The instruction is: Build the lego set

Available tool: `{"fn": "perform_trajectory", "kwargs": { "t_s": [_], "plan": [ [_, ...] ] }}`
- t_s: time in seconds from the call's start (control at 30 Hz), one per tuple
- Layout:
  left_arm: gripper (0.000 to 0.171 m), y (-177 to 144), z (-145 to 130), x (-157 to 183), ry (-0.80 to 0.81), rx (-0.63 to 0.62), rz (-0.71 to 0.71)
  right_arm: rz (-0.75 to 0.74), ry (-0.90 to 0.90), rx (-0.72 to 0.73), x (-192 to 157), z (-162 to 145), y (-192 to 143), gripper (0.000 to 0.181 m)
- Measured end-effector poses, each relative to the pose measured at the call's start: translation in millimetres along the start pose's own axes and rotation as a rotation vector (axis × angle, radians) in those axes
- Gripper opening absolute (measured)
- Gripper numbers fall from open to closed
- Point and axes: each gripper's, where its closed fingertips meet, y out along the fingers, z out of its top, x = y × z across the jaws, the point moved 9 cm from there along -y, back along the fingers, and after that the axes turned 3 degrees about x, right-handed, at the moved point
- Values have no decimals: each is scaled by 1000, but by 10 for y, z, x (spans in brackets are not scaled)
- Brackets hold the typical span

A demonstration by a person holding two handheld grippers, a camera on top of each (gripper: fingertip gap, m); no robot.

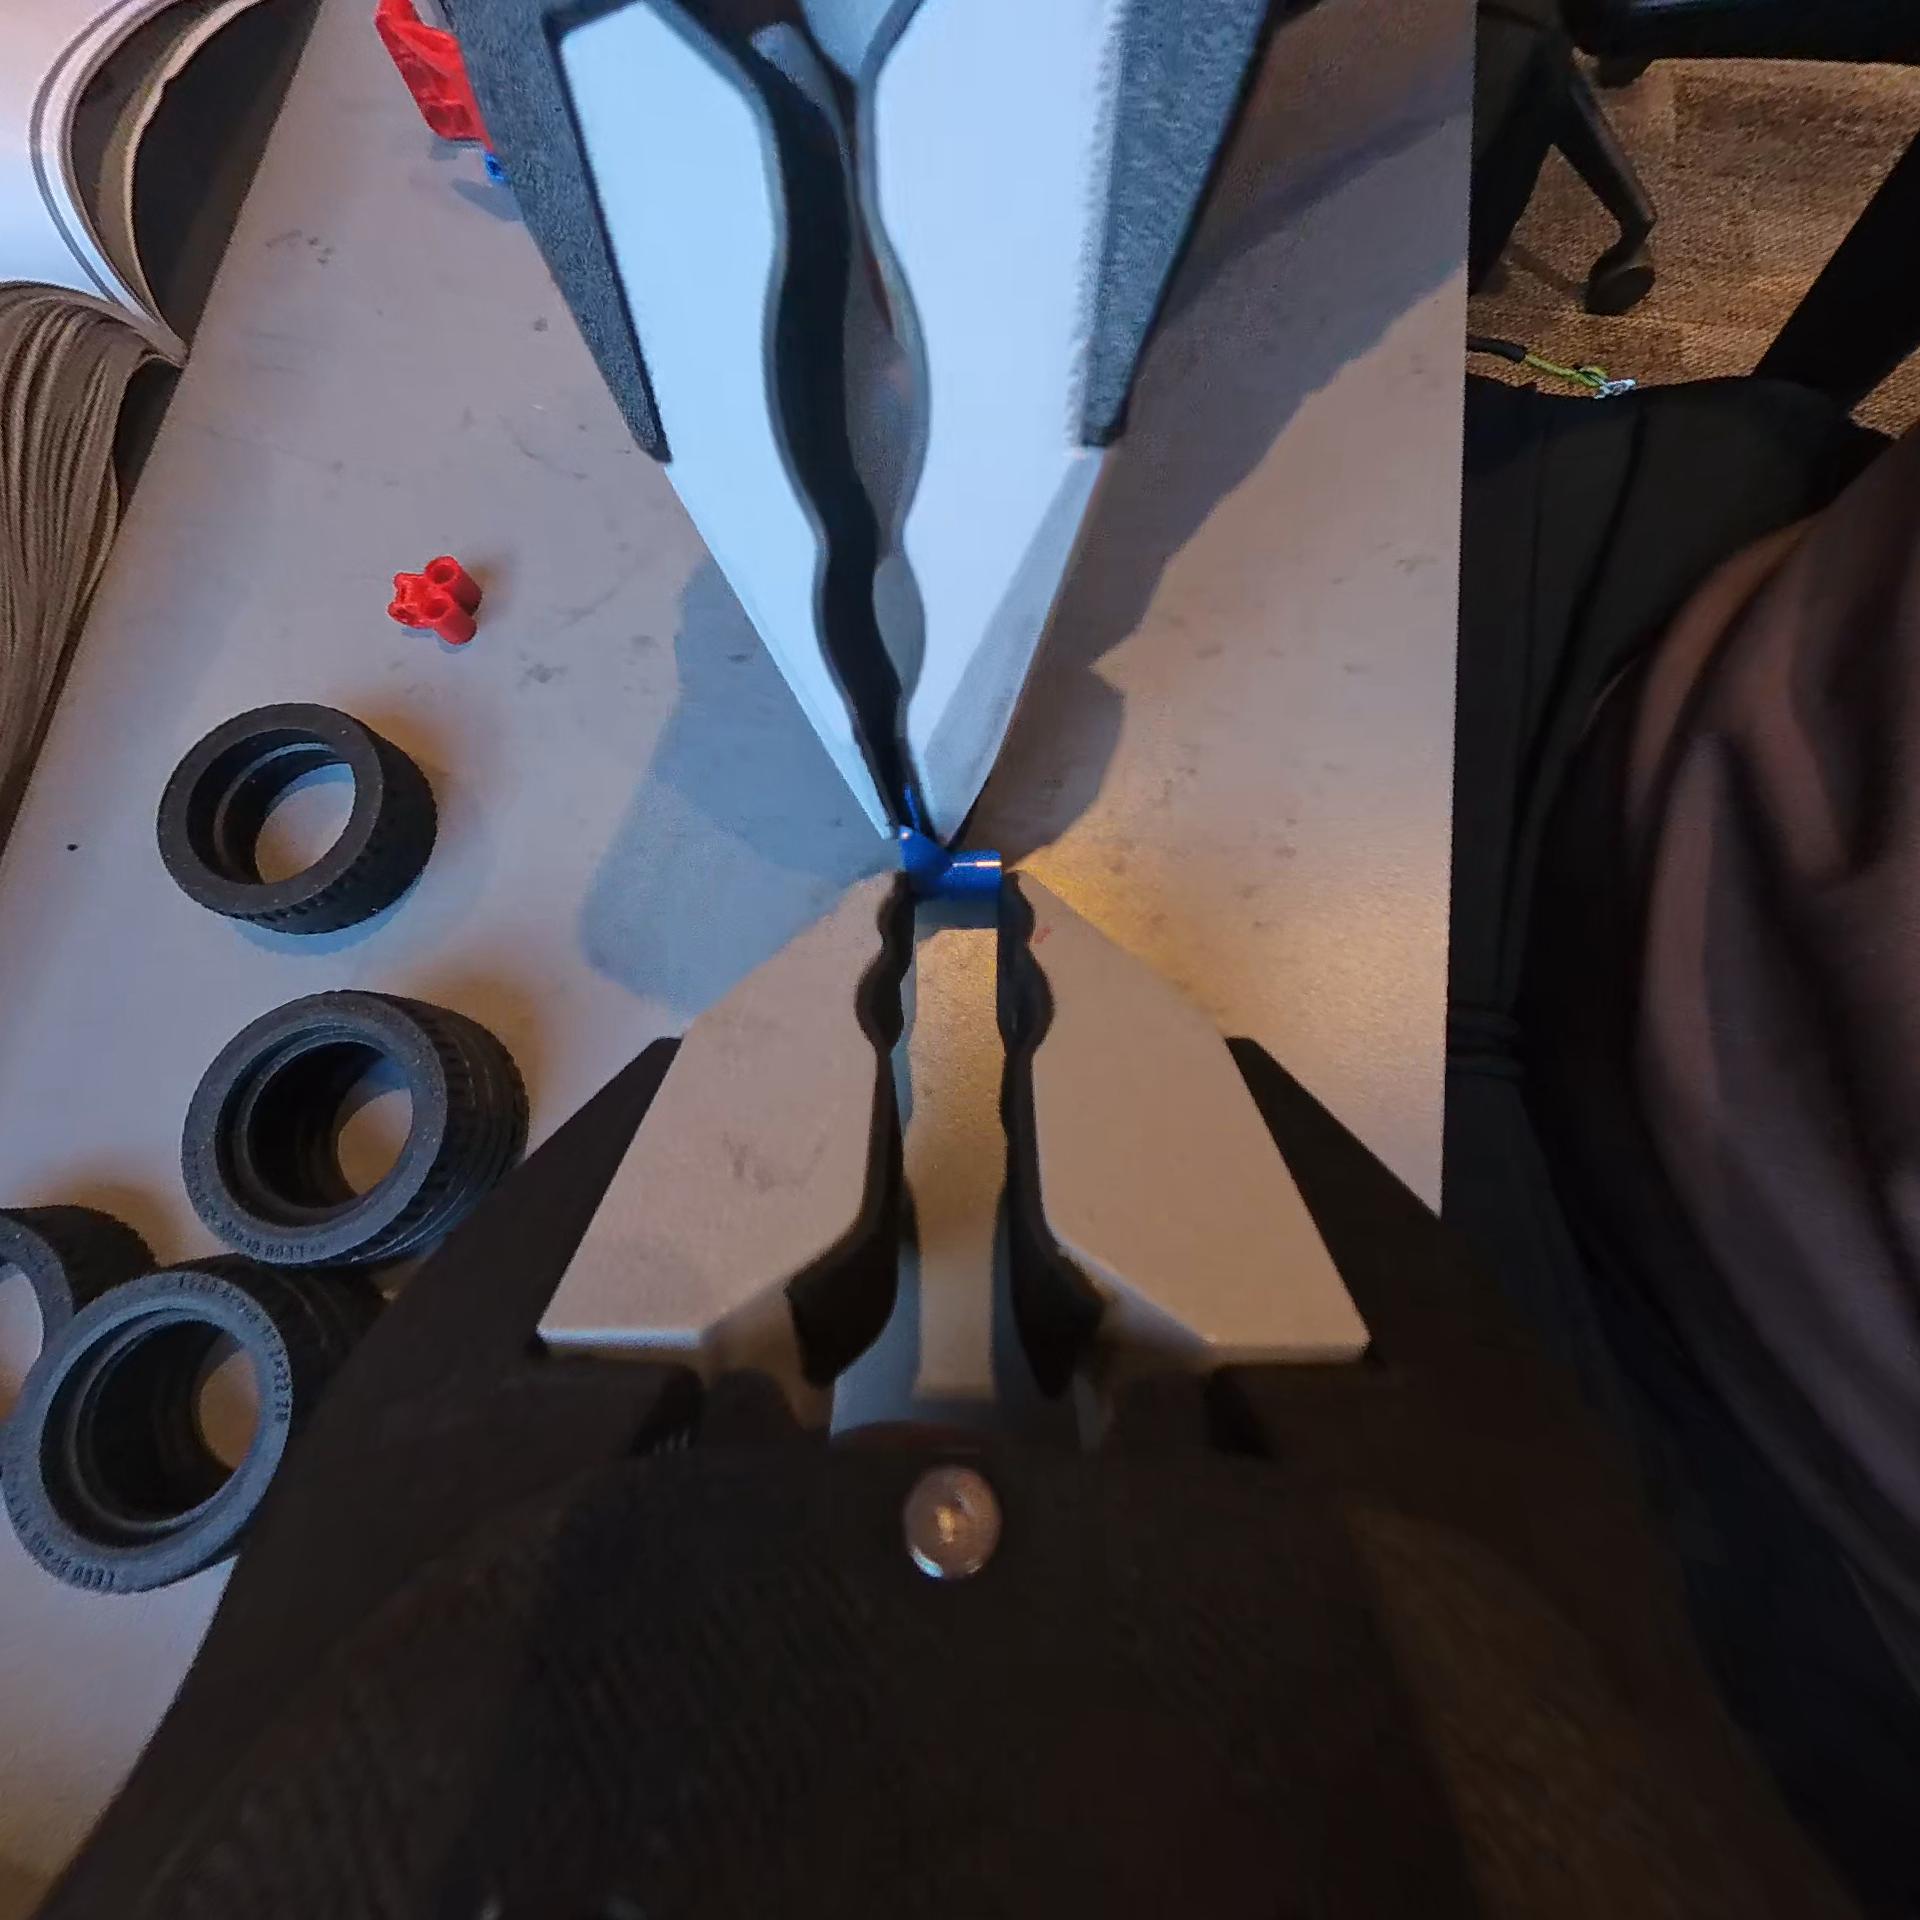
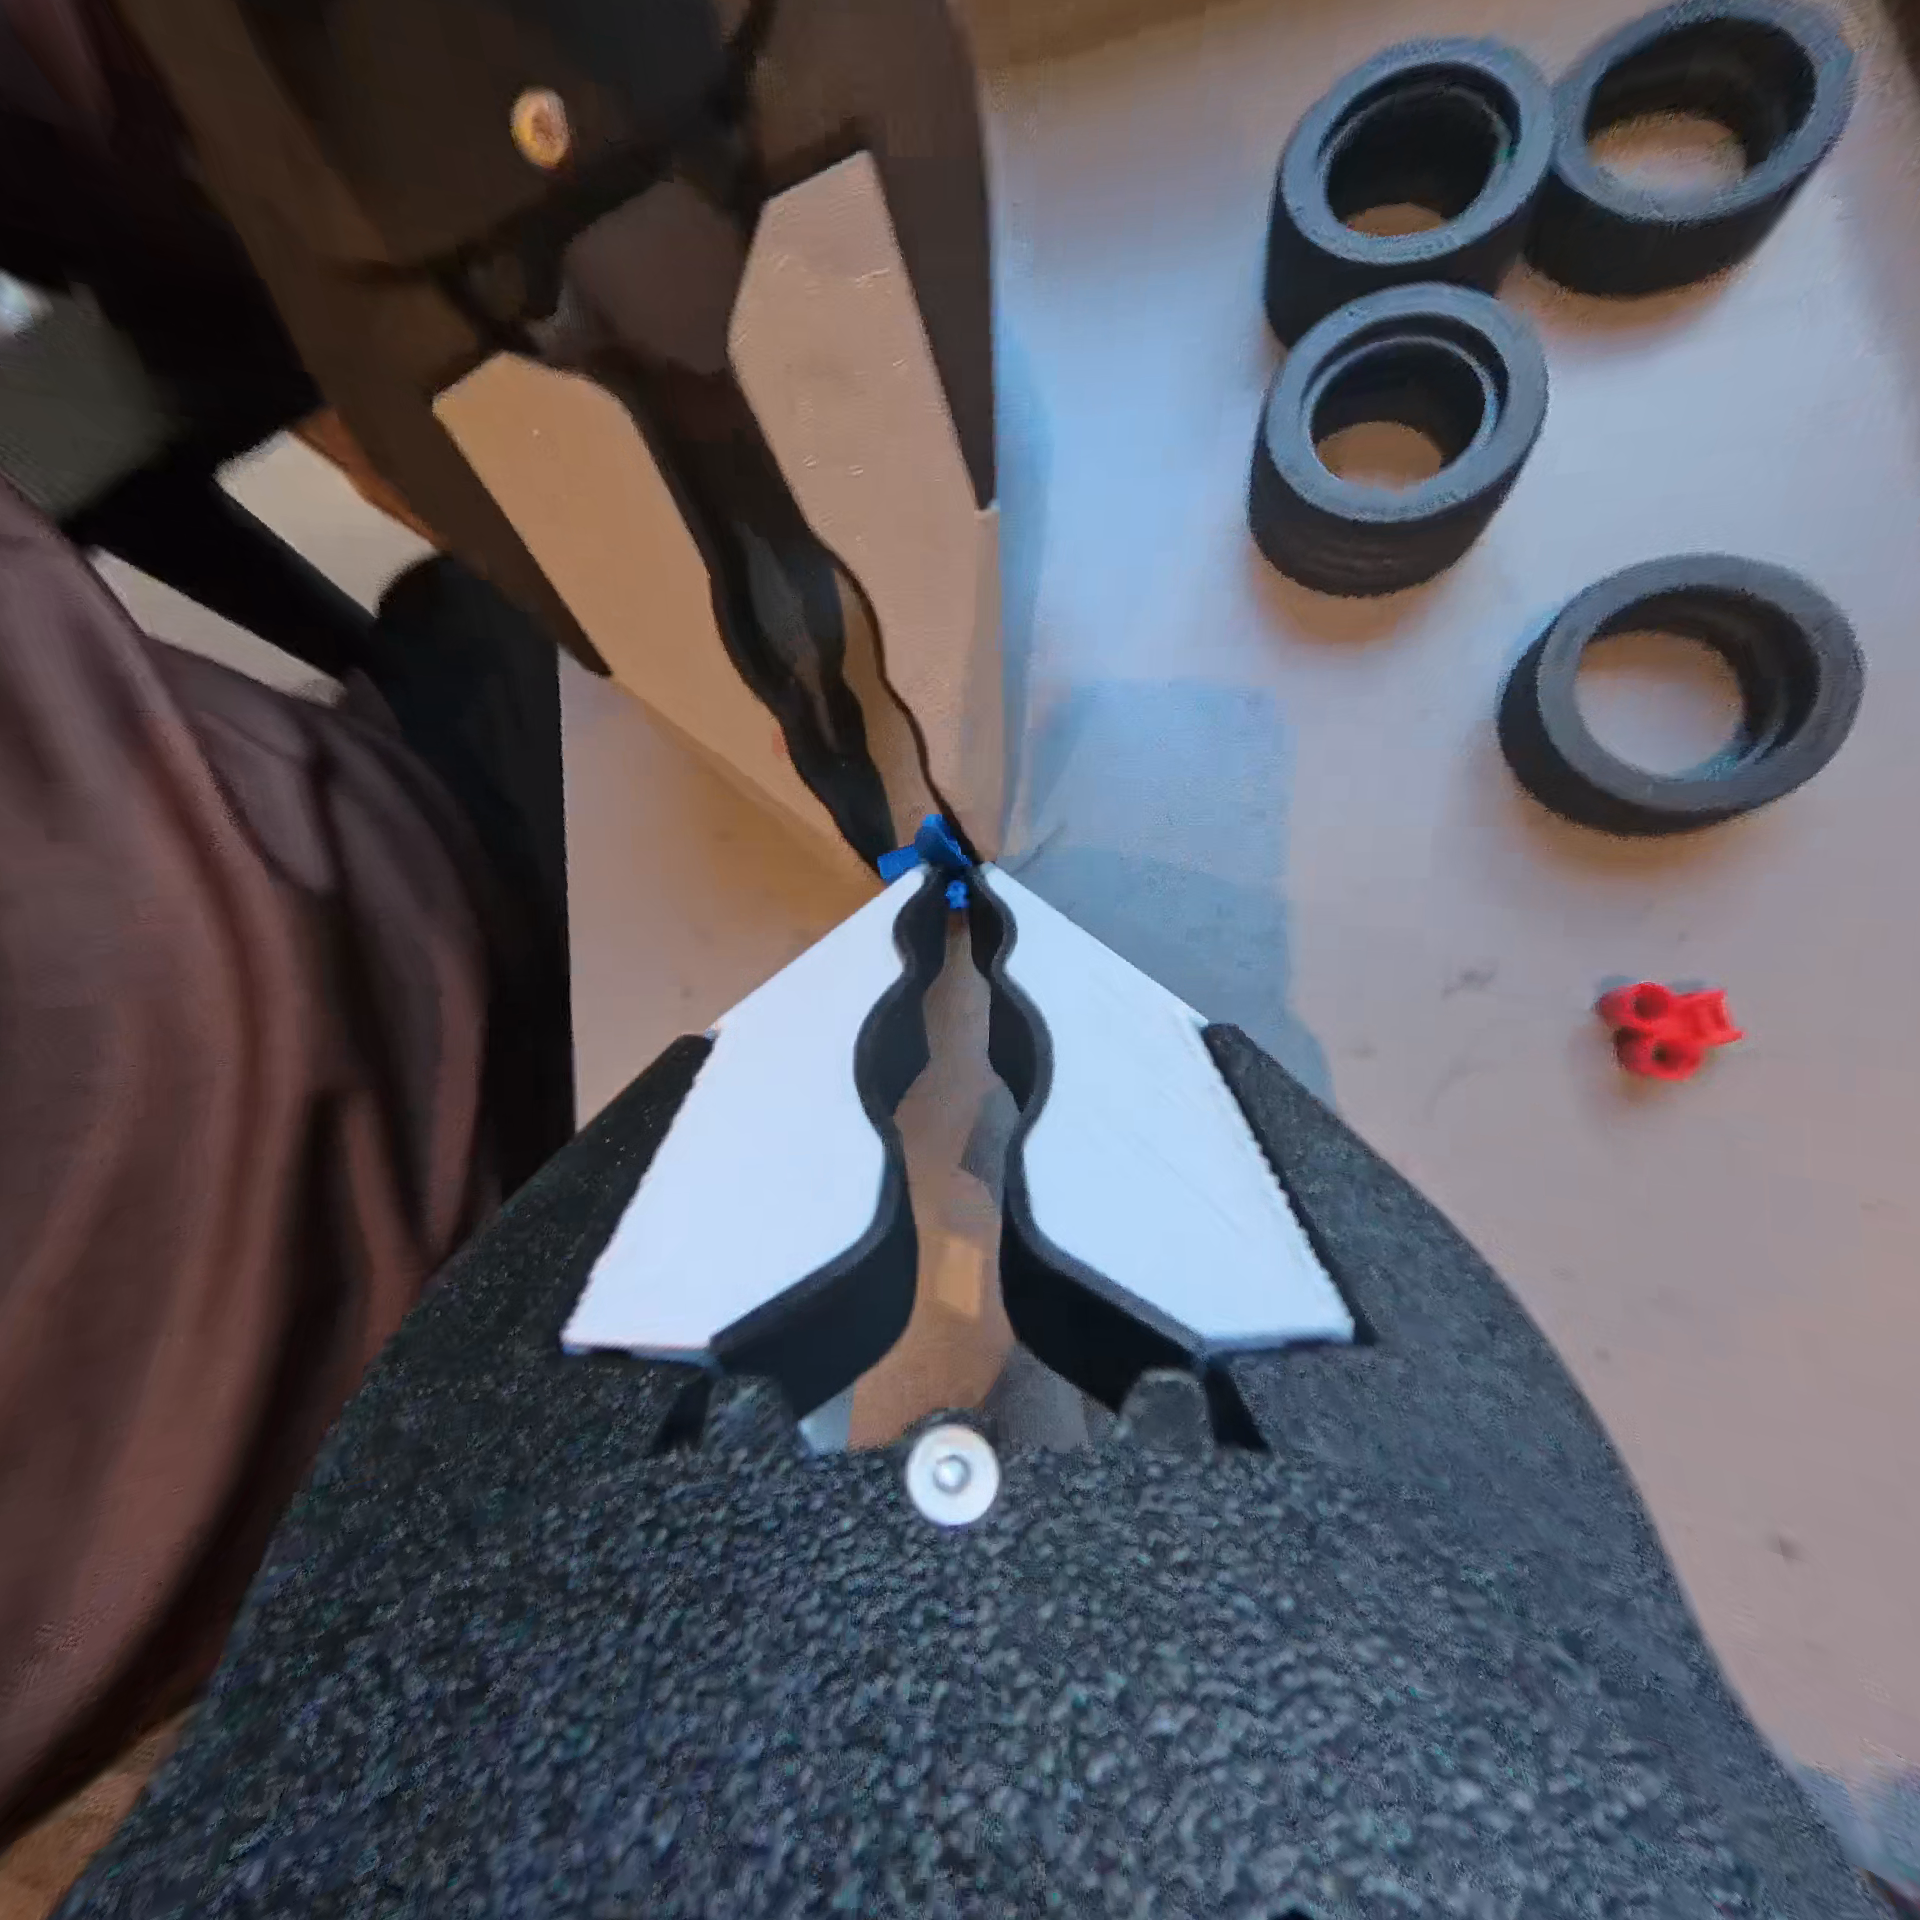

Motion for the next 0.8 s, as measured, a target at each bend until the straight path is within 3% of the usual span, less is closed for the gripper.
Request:
{"fn": "perform_trajectory", "kwargs": {
  "t_s": [0.1,0.27,0.43,0.6,0.8],
  "plan": [
    [14,-1,-1,-4,-4,1,-4,-9,-13,29,-7,-23,0,4],
    [14,-2,-3,-8,-6,2,-9,-94,-230,53,-84,-41,1,4],
    [14,3,-4,-11,-8,4,-10,-61,-193,82,-24,-131,-28,5],
    [14,2,-5,-19,-15,5,-15,-145,-312,43,-74,-148,-10,5],
    [14,1,-4,-35,-32,5,-7,-129,-235,68,-64,-134,-102,5]
  ]
}}
